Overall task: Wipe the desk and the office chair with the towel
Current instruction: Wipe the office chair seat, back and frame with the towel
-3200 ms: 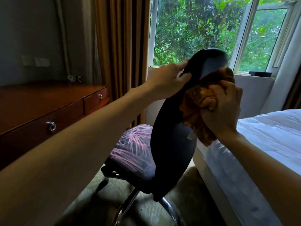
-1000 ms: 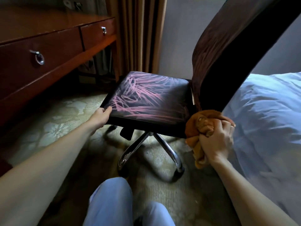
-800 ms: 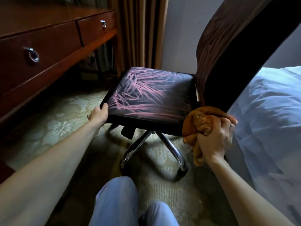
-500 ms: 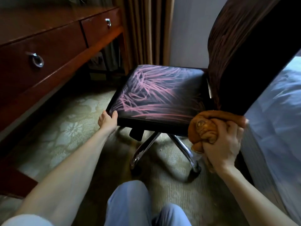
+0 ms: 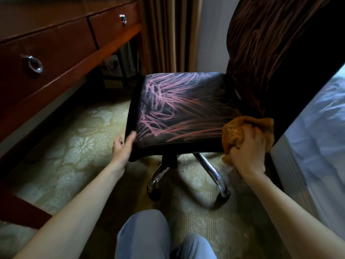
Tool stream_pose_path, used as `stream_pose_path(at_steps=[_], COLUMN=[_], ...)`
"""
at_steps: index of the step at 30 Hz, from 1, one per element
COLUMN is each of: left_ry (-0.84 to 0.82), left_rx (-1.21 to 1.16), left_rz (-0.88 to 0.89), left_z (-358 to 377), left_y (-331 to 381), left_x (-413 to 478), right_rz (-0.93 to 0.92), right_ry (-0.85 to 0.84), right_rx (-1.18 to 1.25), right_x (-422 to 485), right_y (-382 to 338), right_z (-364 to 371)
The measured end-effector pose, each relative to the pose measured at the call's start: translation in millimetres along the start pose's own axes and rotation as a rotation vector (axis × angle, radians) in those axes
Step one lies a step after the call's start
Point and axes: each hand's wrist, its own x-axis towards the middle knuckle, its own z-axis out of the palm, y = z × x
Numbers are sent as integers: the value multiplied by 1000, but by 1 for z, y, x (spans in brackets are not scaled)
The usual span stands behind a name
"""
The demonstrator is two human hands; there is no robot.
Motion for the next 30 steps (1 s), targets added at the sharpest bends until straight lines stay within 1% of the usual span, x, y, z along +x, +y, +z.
stream_pose_path(at_steps=[2,3,4,6,7,8,9,10,11,13,15,16,17,18,19,20,22,23,25,26,28,30], left_ry=[-17,-30,-54,-113,-131,-139,-136,-126,-119,-113,-85,-60,-34,-10,12,19,-28,-81,-186,-200,-180,-119], left_rx=[-297,-377,-402,-372,-362,-369,-381,-388,-387,-372,-311,-276,-245,-217,-191,-172,-176,-201,-260,-271,-272,-256], left_rz=[-212,-287,-324,-331,-330,-334,-341,-351,-364,-384,-368,-339,-302,-263,-226,-200,-197,-215,-260,-288,-347,-388], left_z=[0,2,4,11,13,13,12,10,7,3,3,5,8,12,15,17,20,20,21,21,21,21], left_y=[6,8,11,12,12,12,13,13,13,15,16,17,19,21,23,24,25,24,20,15,9,6], left_x=[-1,-2,-3,-5,-6,-8,-8,-7,-5,0,5,6,8,9,10,11,16,17,23,26,29,29], right_rz=[-18,-47,-92,-227,-295,-349,-369,-346,-288,-173,-169,-199,-227,-246,-257,-261,-238,-206,-140,-158,-338,-545], right_ry=[-3,-5,-22,-103,-156,-202,-240,-251,-223,-62,129,203,244,233,171,69,-129,-156,-130,-125,-161,-240], right_rx=[-73,-119,-166,-227,-199,-117,17,164,287,415,344,269,195,123,43,-35,-130,-129,-110,-136,-218,-133], right_x=[-6,-13,-23,-45,-53,-58,-57,-53,-45,-25,-2,8,21,30,39,44,45,42,37,33,15,-10], right_y=[-13,-21,-31,-52,-61,-69,-75,-79,-81,-76,-67,-61,-55,-50,-44,-38,-27,-25,-36,-47,-73,-95], right_z=[7,13,21,39,47,51,48,42,31,8,-14,-23,-27,-29,-27,-20,-2,8,22,29,47,65])
